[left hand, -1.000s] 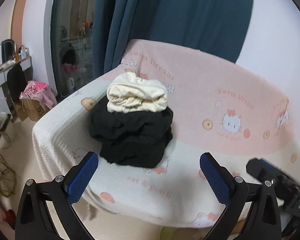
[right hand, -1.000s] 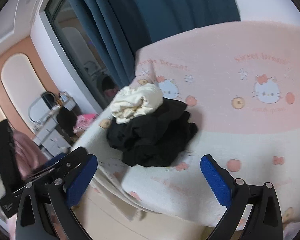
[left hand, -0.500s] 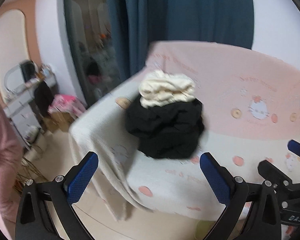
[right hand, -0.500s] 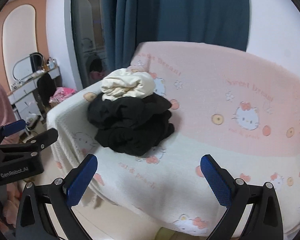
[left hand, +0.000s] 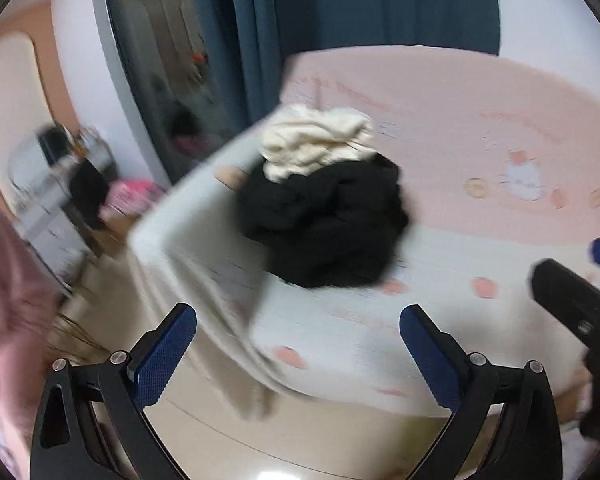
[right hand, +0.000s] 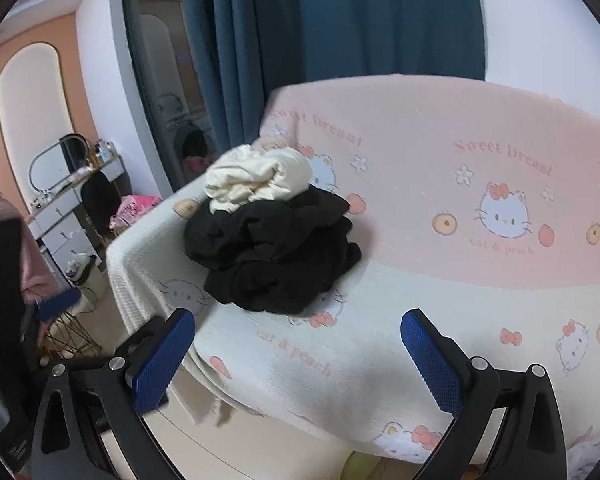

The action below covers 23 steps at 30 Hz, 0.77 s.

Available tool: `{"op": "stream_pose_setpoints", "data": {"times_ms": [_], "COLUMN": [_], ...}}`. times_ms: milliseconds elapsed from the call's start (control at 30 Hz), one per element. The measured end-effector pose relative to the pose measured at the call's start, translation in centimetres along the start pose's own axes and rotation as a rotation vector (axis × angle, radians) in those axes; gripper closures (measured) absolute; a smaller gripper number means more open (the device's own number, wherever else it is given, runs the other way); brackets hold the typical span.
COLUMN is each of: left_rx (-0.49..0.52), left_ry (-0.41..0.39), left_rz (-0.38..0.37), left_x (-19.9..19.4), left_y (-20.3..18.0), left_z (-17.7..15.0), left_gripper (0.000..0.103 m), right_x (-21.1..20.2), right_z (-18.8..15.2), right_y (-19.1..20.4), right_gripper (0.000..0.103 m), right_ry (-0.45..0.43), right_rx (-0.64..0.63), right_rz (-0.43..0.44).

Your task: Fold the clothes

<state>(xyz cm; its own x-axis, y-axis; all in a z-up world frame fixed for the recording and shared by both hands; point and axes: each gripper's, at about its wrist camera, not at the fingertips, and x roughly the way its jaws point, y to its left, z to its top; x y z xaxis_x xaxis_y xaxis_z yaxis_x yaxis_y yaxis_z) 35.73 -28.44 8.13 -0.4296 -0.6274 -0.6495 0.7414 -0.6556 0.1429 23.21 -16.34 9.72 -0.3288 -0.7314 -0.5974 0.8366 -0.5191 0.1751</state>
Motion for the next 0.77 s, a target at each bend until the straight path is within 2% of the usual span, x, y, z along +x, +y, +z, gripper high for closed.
{"op": "stream_pose_setpoints", "data": {"times_ms": [100, 233, 433, 767], "left_rx": [-0.021, -0.015, -0.043, -0.067], "left_ry": [-0.029, -0.052, 0.015, 0.046], "left_rz": [-0.053, -0.015, -0.049, -0.076], "left_x": [-0.9, -1.2, 0.0, 0.7], "left_y": [0.4, -0.1, 0.3, 0.9], "left_z": [-0.3, 0.2, -0.1, -0.6], "left_gripper": [0.000, 0.000, 0.000, 0.000], "right_x": [0.6, 0.7, 0.4, 0.2], "right_z": [-0.2, -0.2, -0.2, -0.3], "right_y": [-0.7, -1.0, 0.1, 0.8], "right_gripper": [0.000, 0.000, 0.000, 0.000], "right_ry": [0.036, 0.041, 0.043, 0.050], "right_rx": [0.019, 0.043, -0.005, -0.026], "right_rz": [-0.015, -0.012, -0.021, -0.036]}}
